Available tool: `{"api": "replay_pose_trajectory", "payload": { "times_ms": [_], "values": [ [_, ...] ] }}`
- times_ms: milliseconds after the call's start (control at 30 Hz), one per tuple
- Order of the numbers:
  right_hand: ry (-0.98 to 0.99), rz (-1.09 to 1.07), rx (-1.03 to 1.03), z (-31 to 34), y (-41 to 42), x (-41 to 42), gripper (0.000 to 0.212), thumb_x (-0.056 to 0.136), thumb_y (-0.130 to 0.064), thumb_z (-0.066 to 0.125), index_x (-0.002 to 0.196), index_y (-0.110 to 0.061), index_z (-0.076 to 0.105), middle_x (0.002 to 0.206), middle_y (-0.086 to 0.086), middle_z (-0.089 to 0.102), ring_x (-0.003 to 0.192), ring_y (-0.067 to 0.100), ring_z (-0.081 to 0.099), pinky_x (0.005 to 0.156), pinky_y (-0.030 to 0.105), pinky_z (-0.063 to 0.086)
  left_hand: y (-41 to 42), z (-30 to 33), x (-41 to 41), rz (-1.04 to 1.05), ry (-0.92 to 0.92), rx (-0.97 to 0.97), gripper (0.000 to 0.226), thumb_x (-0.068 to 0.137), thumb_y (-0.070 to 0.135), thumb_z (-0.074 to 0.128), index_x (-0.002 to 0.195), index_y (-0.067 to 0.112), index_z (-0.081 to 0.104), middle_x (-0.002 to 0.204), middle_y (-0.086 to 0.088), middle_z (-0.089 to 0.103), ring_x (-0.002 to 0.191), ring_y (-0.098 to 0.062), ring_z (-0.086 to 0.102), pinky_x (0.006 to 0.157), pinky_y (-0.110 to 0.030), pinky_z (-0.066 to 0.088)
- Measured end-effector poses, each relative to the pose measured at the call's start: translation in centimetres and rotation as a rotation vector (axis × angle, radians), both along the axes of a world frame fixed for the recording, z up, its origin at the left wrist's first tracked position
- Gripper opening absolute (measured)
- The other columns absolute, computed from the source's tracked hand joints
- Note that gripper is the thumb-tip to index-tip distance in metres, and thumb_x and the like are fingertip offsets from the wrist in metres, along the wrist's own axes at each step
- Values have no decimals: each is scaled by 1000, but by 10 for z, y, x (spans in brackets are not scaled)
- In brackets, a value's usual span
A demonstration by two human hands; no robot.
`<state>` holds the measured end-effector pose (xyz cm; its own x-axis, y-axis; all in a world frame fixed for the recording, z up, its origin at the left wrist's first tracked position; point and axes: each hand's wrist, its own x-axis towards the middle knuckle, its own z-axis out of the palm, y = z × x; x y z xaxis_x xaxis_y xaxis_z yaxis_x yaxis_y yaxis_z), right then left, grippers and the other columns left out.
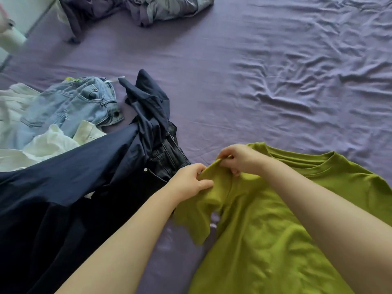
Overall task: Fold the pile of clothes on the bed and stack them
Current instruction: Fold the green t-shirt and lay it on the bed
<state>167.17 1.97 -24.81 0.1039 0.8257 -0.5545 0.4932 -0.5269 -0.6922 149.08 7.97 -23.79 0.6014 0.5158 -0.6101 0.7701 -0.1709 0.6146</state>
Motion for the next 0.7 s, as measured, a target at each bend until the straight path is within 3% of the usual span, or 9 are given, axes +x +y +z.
{"api": "replay_pose_trajectory", "payload": {
  "times_ms": [100,200,300,367,467,500,567,633,700],
  "values": [
    [39,-298,76,0,-2,10,11,93,-7,53,96,-14,62,68,7,63,52,14,66,55,30,57,5,8,-10,-35,130,-64,25,74,33,78,85,13,68,90,-9,72,87,-24,68,80,-39,53],
    [-240,-285,133,-1,-4,11,4,89,-25,62,90,-22,60,78,1,67,68,21,70,74,38,55,12,25,-29,-66,200,-99,28,72,36,80,82,11,70,87,-10,73,85,-23,69,78,-38,54],
    [-451,-296,167,-5,2,0,20,88,-38,62,96,-20,61,95,5,69,92,27,63,69,33,43,32,46,-41,-88,314,168,30,72,46,73,76,18,66,74,0,67,77,-17,64,65,-35,49],
    [-373,-293,163,-13,9,-11,20,92,-30,59,105,-14,61,106,10,67,102,29,59,71,31,37,40,52,-41,-81,403,431,29,77,48,66,74,20,59,77,6,61,84,-18,61,59,-30,39],
    [-162,-219,143,-21,3,-33,37,92,-7,54,129,-11,53,145,10,43,135,25,40,101,24,31,36,48,-37,-49,446,563,12,87,37,59,94,27,58,102,3,62,103,-23,59,67,-30,38],
    [-166,-211,155,-22,-6,-41,45,91,-4,54,135,-12,50,152,10,32,141,23,31,108,24,25,33,44,-37,-65,456,576,18,89,32,58,106,28,57,113,2,60,109,-23,57,73,-31,41],
    [-229,-238,215,-21,-36,-59,52,87,-3,58,138,-12,48,153,13,30,141,26,30,113,30,24,21,37,-40,-136,483,661,37,91,29,57,127,26,49,127,-1,54,116,-25,50,86,-36,41],
    [-284,-251,258,-20,-78,-81,53,83,-4,64,134,-10,52,149,15,38,137,30,36,113,38,29,2,34,-47,-136,362,874,46,87,26,62,131,22,48,128,-4,51,113,-27,49,89,-38,40],
    [-373,-217,267,-21,-130,-105,53,77,-3,71,128,-10,59,142,16,46,132,34,43,109,46,37,-29,28,-55,-52,51,1009,36,78,15,71,113,15,62,108,-8,59,95,-31,57,77,-40,47]
  ]
}}
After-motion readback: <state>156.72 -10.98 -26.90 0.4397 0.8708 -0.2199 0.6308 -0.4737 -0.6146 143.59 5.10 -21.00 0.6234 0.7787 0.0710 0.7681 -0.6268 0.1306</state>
